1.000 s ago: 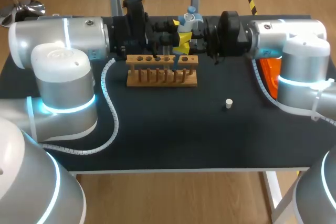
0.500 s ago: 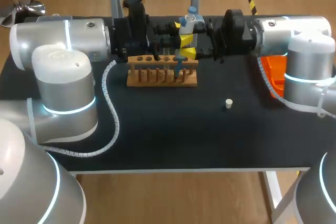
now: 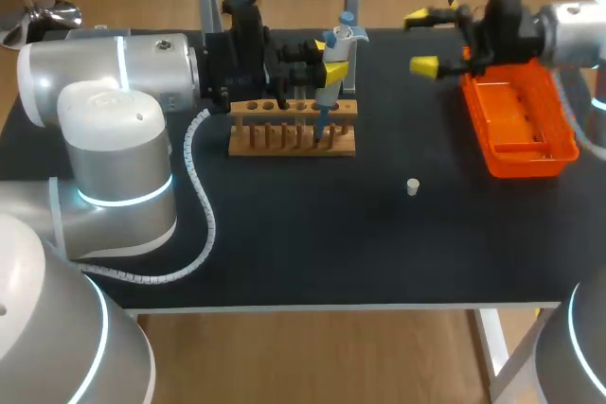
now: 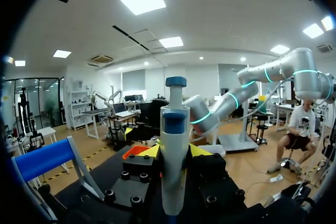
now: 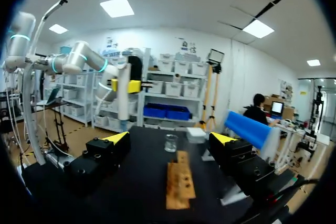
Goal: Invert the test tube, pick up the pipette, mount the tip to pipette, aspirate from beaker and dispense into the tube, eject the tip, return the pipette, and cap with the stopper.
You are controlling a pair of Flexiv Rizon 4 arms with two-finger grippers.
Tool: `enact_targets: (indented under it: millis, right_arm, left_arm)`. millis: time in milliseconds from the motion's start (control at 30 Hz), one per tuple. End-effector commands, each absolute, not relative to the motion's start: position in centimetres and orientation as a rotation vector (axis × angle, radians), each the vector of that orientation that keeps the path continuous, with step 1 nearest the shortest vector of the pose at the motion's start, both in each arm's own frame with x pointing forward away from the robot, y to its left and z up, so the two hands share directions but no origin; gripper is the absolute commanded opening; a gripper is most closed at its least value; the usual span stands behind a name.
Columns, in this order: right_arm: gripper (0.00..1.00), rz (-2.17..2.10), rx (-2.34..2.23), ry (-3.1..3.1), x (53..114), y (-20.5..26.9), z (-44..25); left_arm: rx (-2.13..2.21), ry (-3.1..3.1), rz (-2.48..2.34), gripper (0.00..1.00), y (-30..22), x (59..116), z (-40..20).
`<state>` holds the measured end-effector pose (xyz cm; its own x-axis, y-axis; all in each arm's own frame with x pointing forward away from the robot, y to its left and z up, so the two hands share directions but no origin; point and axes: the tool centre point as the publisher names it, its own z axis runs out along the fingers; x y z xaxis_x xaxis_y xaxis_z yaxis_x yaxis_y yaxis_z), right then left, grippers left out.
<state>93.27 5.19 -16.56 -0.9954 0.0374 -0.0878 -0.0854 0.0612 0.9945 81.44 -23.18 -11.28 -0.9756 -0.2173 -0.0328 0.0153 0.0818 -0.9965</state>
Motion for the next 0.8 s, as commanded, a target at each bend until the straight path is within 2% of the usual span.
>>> enact_targets:
  millis: [33,367,800]
  right_arm:
    - [1.00,2.033,-0.010,2.239,97.3,3.0,-16.3]
    - [1.00,1.860,0.060,2.318,105.4,5.5,-15.8]
    - [1.00,1.741,0.141,2.372,109.2,10.8,-15.9]
  left_arm:
    - [-0.207,2.168,-2.010,0.00,-23.2,81.3,-11.4]
    - [-0.207,2.168,-2.010,0.00,-23.2,81.3,-11.4]
    - [-0.207,2.168,-2.010,0.00,-23.2,81.3,-11.4]
